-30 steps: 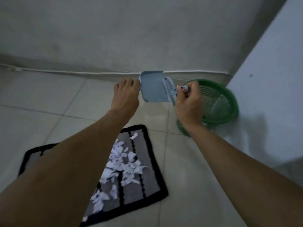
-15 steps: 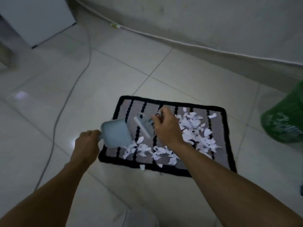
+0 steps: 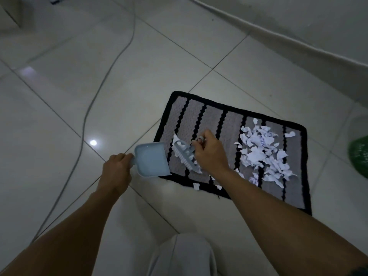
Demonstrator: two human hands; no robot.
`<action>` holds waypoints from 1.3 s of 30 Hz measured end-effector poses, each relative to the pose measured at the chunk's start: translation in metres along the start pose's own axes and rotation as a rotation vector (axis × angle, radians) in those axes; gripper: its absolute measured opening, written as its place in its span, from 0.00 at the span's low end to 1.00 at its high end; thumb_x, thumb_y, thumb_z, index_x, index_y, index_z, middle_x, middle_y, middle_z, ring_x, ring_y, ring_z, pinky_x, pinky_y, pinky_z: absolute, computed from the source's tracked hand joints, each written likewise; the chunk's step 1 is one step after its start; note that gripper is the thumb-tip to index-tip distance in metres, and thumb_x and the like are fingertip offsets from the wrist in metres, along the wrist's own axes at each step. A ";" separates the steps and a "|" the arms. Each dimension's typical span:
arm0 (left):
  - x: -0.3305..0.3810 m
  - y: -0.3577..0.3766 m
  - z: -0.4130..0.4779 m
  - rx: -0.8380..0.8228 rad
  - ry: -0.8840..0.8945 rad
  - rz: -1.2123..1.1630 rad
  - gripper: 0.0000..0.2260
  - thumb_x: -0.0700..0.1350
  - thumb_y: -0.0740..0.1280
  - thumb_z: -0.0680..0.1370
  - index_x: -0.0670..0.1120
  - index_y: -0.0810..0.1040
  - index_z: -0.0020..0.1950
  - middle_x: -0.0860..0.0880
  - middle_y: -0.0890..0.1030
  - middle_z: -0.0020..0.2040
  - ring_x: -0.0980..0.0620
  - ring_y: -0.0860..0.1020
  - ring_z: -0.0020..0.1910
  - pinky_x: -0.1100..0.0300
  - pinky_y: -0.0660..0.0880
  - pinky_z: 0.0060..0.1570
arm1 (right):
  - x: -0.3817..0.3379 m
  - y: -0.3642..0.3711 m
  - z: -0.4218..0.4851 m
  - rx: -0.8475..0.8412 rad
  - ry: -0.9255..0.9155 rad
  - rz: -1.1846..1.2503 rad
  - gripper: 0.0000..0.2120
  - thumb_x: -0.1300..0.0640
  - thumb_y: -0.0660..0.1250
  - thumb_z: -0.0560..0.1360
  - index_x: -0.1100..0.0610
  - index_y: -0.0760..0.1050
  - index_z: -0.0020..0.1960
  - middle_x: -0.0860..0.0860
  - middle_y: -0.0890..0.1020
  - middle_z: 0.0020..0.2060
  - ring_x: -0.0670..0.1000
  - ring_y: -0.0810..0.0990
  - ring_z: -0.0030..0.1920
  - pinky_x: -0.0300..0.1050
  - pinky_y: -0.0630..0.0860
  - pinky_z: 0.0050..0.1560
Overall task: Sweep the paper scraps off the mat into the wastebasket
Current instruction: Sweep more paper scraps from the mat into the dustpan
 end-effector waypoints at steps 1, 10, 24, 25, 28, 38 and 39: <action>0.001 0.001 0.003 0.004 0.013 -0.007 0.13 0.29 0.68 0.66 0.40 0.79 0.48 0.39 0.80 0.39 0.39 0.75 0.36 0.52 0.72 0.34 | -0.003 -0.009 0.004 0.023 -0.019 -0.015 0.10 0.60 0.65 0.78 0.60 0.66 0.42 0.47 0.70 0.29 0.43 0.66 0.27 0.40 0.65 0.28; 0.020 0.002 0.023 0.015 0.080 -0.027 0.12 0.28 0.68 0.65 0.39 0.79 0.45 0.39 0.79 0.37 0.41 0.74 0.36 0.53 0.70 0.32 | 0.003 -0.030 0.017 0.263 -0.079 -0.299 0.08 0.59 0.61 0.80 0.55 0.63 0.44 0.49 0.69 0.26 0.51 0.68 0.24 0.42 0.62 0.23; 0.035 0.006 0.025 -0.025 0.014 0.064 0.11 0.33 0.68 0.65 0.40 0.78 0.46 0.39 0.79 0.39 0.38 0.75 0.40 0.51 0.67 0.38 | -0.014 0.014 0.007 0.231 -0.165 -0.175 0.10 0.59 0.61 0.80 0.55 0.63 0.42 0.53 0.74 0.27 0.56 0.73 0.25 0.51 0.70 0.23; 0.035 0.007 0.024 -0.026 0.017 0.056 0.10 0.33 0.68 0.65 0.40 0.78 0.45 0.39 0.79 0.39 0.38 0.75 0.40 0.51 0.67 0.37 | -0.013 0.015 0.009 0.206 -0.172 -0.170 0.09 0.59 0.61 0.80 0.56 0.64 0.42 0.53 0.74 0.27 0.55 0.73 0.25 0.51 0.70 0.23; 0.034 0.009 0.021 -0.021 0.027 0.040 0.10 0.33 0.69 0.65 0.40 0.79 0.45 0.39 0.79 0.38 0.38 0.75 0.39 0.52 0.67 0.37 | -0.012 0.027 0.016 0.053 -0.219 -0.152 0.08 0.58 0.61 0.81 0.58 0.67 0.44 0.53 0.74 0.28 0.52 0.70 0.26 0.50 0.68 0.25; 0.029 0.011 0.017 -0.010 0.056 -0.016 0.10 0.35 0.66 0.68 0.41 0.79 0.47 0.40 0.80 0.41 0.38 0.76 0.43 0.51 0.68 0.39 | -0.029 0.001 0.014 -0.077 -0.351 -0.192 0.07 0.59 0.62 0.80 0.58 0.67 0.44 0.55 0.78 0.29 0.48 0.69 0.22 0.48 0.68 0.21; 0.029 0.011 0.018 -0.011 0.070 -0.026 0.09 0.36 0.65 0.68 0.41 0.79 0.46 0.41 0.80 0.41 0.38 0.76 0.42 0.52 0.67 0.39 | -0.026 -0.011 0.009 -0.017 -0.323 -0.170 0.08 0.58 0.63 0.80 0.58 0.67 0.44 0.56 0.78 0.29 0.49 0.70 0.22 0.47 0.68 0.20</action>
Point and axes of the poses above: each hand's wrist, its own z-axis towards the middle knuckle, its own y-axis out of the palm, x = y × z, the point moved 8 cm from there along z, towards the middle knuckle
